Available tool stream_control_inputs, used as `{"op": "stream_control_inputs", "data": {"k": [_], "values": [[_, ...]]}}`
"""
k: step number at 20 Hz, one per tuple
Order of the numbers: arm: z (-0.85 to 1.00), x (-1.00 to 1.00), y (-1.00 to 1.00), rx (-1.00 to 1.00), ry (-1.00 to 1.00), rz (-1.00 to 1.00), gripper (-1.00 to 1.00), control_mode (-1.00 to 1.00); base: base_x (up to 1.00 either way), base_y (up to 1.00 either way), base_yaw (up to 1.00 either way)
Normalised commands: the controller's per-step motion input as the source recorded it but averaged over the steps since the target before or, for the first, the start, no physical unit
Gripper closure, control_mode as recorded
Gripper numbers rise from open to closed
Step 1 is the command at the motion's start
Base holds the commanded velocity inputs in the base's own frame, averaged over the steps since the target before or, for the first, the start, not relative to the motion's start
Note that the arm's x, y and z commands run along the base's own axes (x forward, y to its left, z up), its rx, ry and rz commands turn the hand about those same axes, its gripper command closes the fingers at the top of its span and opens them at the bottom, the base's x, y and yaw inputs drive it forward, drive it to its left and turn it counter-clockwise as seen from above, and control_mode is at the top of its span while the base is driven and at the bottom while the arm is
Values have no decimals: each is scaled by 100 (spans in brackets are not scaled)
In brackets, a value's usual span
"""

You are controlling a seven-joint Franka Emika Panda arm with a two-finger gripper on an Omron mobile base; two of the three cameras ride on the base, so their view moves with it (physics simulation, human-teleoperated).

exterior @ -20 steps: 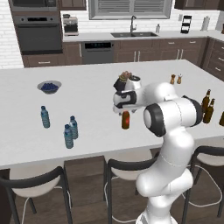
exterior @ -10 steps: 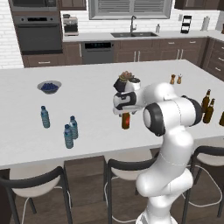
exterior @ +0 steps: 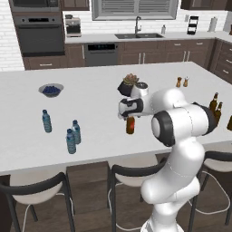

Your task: Move the plastic bottles in the middle to the plastics group, and the glass bottles in the middle to the glass group.

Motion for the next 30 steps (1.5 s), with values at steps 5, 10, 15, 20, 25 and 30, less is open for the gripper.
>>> {"op": "stream_control_inputs", "data": {"k": [5,10,15,20,25,30], "values": [[0,3,0,0,-15,0,-100,-100,0,0,0],[4,7,0,0,-5,0,-100,-100,0,0,0],[0,21,0,0,0,0,-100,-100,0,0,0],[1,6,0,0,0,0,-100,-100,0,0,0],[0,0,0,0,0,0,-100,-100,0,0,0],[0,0,0,0,0,0,100,-100,0,0,0]]}}
